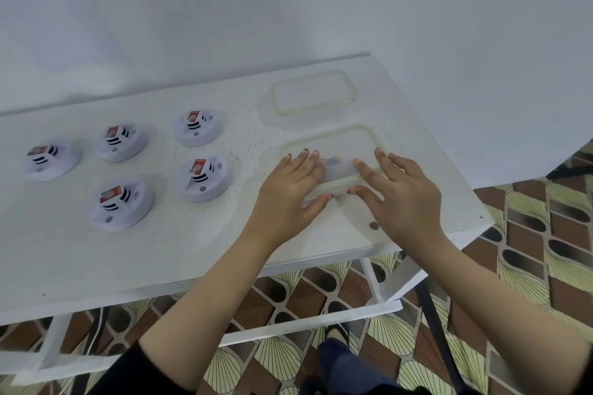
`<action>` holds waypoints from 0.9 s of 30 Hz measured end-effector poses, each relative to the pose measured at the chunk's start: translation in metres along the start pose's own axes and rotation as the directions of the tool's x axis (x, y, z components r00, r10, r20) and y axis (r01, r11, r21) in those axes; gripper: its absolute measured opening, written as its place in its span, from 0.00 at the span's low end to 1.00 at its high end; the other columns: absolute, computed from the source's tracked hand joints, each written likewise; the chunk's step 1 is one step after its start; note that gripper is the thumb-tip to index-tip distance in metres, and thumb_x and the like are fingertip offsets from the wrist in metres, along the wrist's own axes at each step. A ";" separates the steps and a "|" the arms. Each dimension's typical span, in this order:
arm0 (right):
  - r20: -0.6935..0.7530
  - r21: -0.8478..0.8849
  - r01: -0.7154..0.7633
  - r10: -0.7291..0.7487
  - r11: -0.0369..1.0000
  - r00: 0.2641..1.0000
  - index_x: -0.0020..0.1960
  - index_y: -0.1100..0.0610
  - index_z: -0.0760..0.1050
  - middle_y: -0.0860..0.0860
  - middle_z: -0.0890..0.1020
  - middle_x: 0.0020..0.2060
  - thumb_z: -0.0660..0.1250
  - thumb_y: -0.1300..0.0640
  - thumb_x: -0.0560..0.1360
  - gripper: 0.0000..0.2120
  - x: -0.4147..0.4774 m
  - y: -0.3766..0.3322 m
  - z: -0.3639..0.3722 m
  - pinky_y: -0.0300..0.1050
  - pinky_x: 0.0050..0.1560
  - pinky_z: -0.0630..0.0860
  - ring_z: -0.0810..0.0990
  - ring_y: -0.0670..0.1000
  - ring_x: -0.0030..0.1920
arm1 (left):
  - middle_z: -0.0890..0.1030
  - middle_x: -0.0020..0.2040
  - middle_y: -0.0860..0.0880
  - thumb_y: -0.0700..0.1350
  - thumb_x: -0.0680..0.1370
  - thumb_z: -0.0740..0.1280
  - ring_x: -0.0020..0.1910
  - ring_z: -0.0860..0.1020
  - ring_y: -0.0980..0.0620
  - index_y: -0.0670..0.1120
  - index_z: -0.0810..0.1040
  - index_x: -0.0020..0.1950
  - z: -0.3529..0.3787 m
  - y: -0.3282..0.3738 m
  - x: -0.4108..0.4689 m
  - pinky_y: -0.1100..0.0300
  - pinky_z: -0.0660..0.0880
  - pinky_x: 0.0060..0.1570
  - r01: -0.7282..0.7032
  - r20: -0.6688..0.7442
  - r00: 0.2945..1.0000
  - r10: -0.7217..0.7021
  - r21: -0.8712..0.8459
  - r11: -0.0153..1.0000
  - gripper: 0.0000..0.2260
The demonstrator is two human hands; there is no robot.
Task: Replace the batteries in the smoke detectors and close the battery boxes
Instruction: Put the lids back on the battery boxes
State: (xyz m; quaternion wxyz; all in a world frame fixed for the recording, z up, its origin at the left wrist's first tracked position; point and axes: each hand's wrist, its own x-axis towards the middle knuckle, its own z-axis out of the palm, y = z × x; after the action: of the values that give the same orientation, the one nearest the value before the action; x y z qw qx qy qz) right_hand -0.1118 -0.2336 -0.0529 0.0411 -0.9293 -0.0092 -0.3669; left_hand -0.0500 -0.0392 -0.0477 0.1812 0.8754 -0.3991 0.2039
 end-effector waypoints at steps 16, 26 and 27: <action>0.481 0.468 -0.004 -0.251 0.884 0.840 0.71 0.41 0.61 0.46 0.60 0.73 0.55 0.47 0.70 0.29 0.018 0.033 -0.023 0.48 0.72 0.49 0.56 0.48 0.74 | 0.65 0.73 0.53 0.26 0.74 0.62 0.76 0.54 0.56 0.49 0.71 0.72 -0.039 -0.038 0.011 0.53 0.39 0.73 0.246 0.312 0.938 -0.152 -0.290 0.925 0.29; 0.171 0.127 0.116 -0.137 0.985 0.976 0.58 0.55 0.80 0.55 0.82 0.56 0.63 0.45 0.73 0.20 -0.012 -0.020 -0.021 0.47 0.49 0.78 0.82 0.56 0.53 | 0.62 0.77 0.50 0.67 0.67 0.64 0.75 0.53 0.62 0.47 0.65 0.75 -0.010 0.005 -0.002 0.57 0.41 0.74 0.138 0.192 0.979 -0.071 -0.360 0.923 0.41; 0.159 0.122 0.123 -0.142 0.985 0.977 0.58 0.55 0.80 0.55 0.82 0.56 0.64 0.48 0.72 0.19 -0.013 -0.021 -0.022 0.47 0.48 0.78 0.82 0.56 0.53 | 0.63 0.76 0.50 0.65 0.68 0.65 0.75 0.54 0.60 0.46 0.66 0.75 -0.009 0.003 -0.003 0.57 0.41 0.74 0.134 0.173 0.982 -0.072 -0.376 0.917 0.40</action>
State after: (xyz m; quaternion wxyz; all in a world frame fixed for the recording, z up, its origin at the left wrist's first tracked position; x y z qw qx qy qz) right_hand -0.1369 -0.2143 -0.0444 0.0675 -0.9504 -0.0950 -0.2884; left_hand -0.0559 -0.0353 -0.0413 0.3288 0.8556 -0.3976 0.0423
